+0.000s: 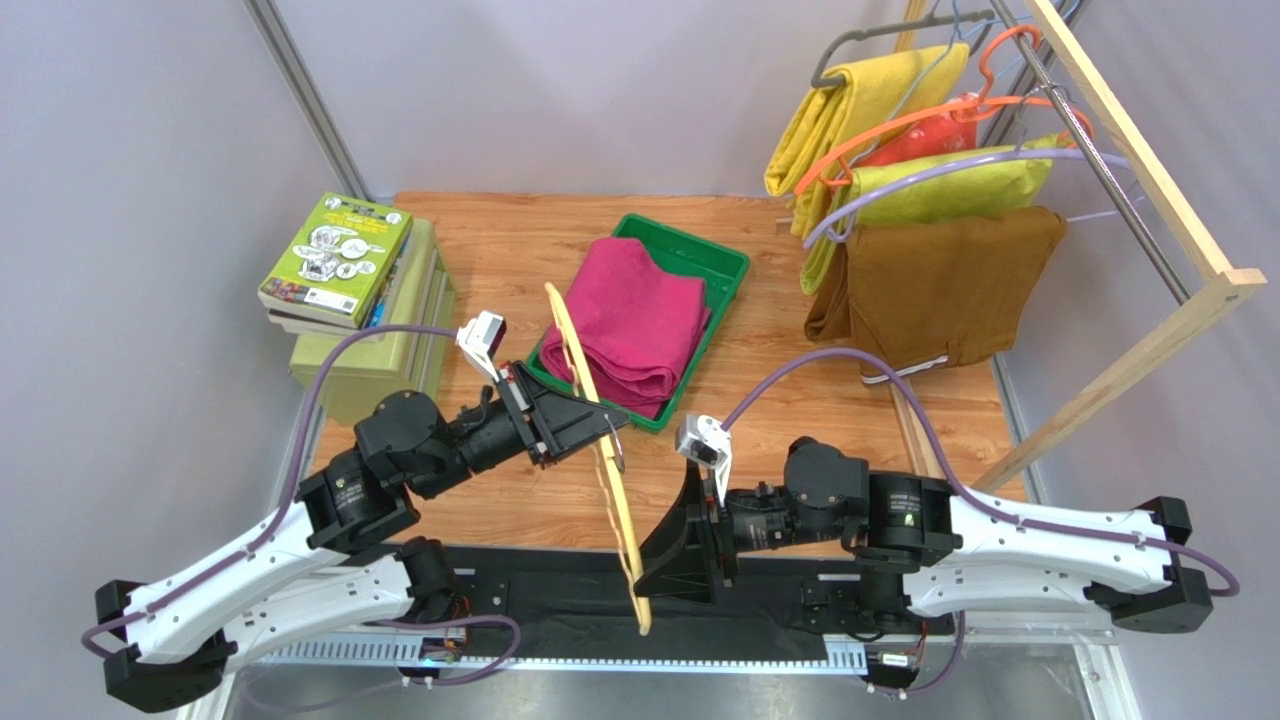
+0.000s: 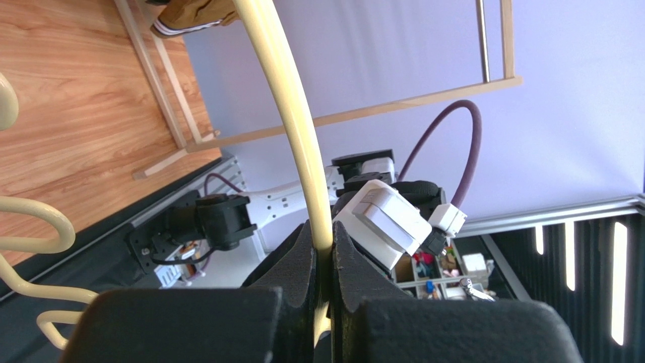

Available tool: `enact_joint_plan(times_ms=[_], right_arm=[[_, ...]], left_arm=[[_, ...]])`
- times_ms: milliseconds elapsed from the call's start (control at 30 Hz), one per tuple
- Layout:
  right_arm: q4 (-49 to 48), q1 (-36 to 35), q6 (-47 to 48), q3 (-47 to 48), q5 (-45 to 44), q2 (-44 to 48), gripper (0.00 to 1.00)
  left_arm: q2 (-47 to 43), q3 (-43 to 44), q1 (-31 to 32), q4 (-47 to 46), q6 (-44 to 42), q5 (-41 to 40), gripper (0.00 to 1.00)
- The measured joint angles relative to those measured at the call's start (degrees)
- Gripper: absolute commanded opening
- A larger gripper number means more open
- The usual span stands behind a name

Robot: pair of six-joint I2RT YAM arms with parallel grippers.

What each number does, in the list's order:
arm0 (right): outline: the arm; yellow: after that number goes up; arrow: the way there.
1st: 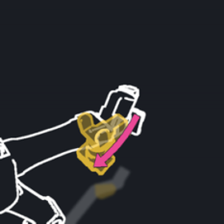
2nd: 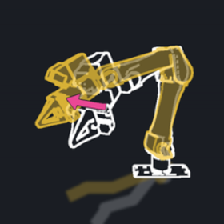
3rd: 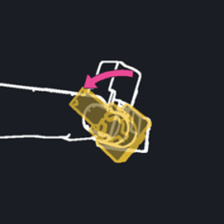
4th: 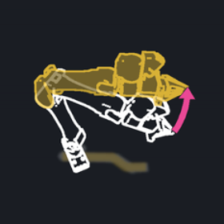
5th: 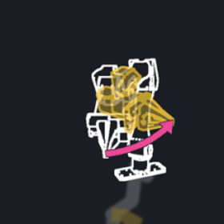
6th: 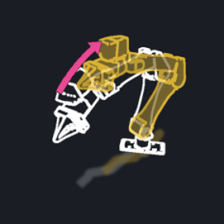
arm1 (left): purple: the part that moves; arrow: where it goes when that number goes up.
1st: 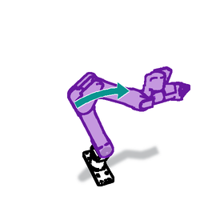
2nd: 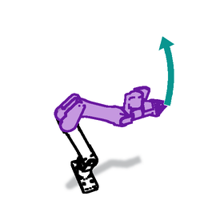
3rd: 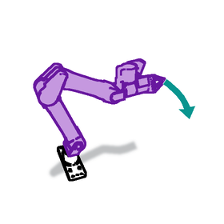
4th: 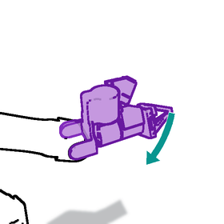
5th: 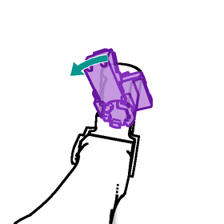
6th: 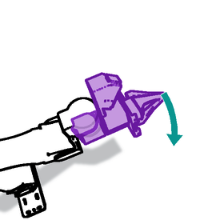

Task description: Remove the trousers from the hanger

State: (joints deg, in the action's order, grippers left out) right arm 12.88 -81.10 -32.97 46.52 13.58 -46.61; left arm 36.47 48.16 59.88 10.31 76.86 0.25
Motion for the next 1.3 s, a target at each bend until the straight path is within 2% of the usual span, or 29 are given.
enact_joint_plan(times_ms=[267, 367, 567, 600, 667, 767, 800, 867, 900, 1033, 1100, 1300], right_arm=[[-3.3, -2.38, -0.94, -2.01, -0.52, 0.02, 0.47], [-4.55, -2.82, -1.55, -3.34, -0.76, 0.02, 0.4], [-6.78, -3.76, -2.84, -4.61, -1.79, 0.0, 0.09], [-7.15, -3.91, -3.19, -4.66, -2.01, 0.0, 0.0], [-8.48, -4.28, -3.3, -4.87, -2.14, 0.0, 0.0], [-10.05, -4.94, -3.72, -4.94, -2.23, -0.11, 0.0], [-10.49, -5.14, -4.0, -4.92, -2.45, -0.2, 0.0], [-11.3, -5.44, -5.01, -4.92, -3.08, -0.31, 0.0], [-11.43, -5.53, -5.88, -4.92, -3.5, -0.31, 0.0], [-11.43, -5.6, -8.96, -4.94, -7.28, -0.31, 0.0], [-11.41, -5.57, -10.05, -4.94, -8.59, -0.31, 0.0], [-10.93, -5.62, -15.69, -5.03, -14.82, 0.48, 0.0]], left_arm=[[2.05, 0.31, 0.0, -2.75, 0.94, 1.11, 0.0], [2.56, 0.33, 0.0, -3.08, 1.29, 1.31, 0.0], [2.51, 0.33, 0.0, -3.45, 1.36, 1.42, 0.0], [2.49, 0.33, 0.0, -3.45, 1.49, 1.42, 0.0], [2.27, 0.33, 0.0, -3.41, 2.08, 1.44, 0.0], [1.68, 0.33, 0.04, -3.48, 2.75, 1.42, 0.17], [1.42, 0.33, 0.09, -3.41, 2.71, 1.33, 0.29], [0.76, 0.33, 0.09, -2.82, 1.64, 0.81, 0.38], [0.46, 0.33, 0.09, -2.64, 1.27, 0.57, 0.46], [-1.88, 0.33, 0.07, -1.22, -0.9, -2.25, 0.64], [-3.17, 0.33, 0.07, -0.31, -1.9, -3.45, 0.69], [-7.54, 0.98, 0.07, 5.73, -4.98, -8.94, 0.69]])
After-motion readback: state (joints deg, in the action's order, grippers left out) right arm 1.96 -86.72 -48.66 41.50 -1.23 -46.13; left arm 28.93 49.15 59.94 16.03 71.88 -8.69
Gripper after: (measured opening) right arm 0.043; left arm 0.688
